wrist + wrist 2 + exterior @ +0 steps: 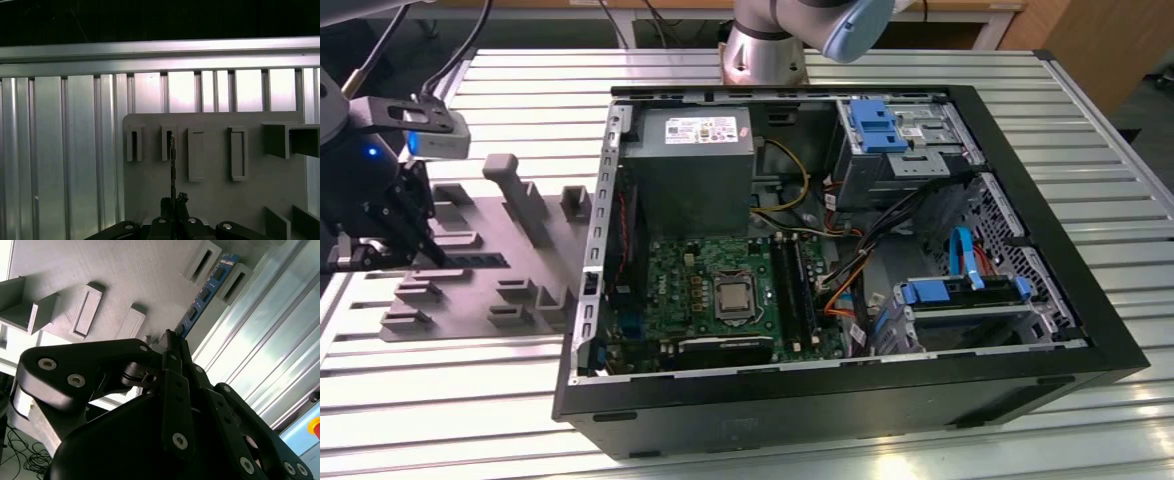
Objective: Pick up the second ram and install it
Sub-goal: 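Pick up the second ram and move it above second insertion slot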
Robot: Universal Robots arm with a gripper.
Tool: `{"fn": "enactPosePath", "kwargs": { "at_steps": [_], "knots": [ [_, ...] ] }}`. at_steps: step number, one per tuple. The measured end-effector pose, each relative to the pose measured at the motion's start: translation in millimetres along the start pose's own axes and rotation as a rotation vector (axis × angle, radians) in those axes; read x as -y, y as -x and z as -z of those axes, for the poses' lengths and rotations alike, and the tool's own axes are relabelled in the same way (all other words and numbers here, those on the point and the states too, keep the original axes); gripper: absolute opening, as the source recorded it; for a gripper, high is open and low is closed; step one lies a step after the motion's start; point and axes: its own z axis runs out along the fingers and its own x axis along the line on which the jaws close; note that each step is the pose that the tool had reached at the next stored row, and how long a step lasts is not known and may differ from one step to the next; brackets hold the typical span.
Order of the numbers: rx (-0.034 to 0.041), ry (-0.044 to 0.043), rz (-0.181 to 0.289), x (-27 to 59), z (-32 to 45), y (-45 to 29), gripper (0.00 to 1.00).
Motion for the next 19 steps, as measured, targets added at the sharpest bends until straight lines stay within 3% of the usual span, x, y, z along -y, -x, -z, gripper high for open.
{"fn": "enactPosePath", "kwargs": {
  "at_steps": [19],
  "knots": [
    [0.0001, -0.0001, 0.000, 0.1, 7.8, 0.0, 0.14]
  ]
}}
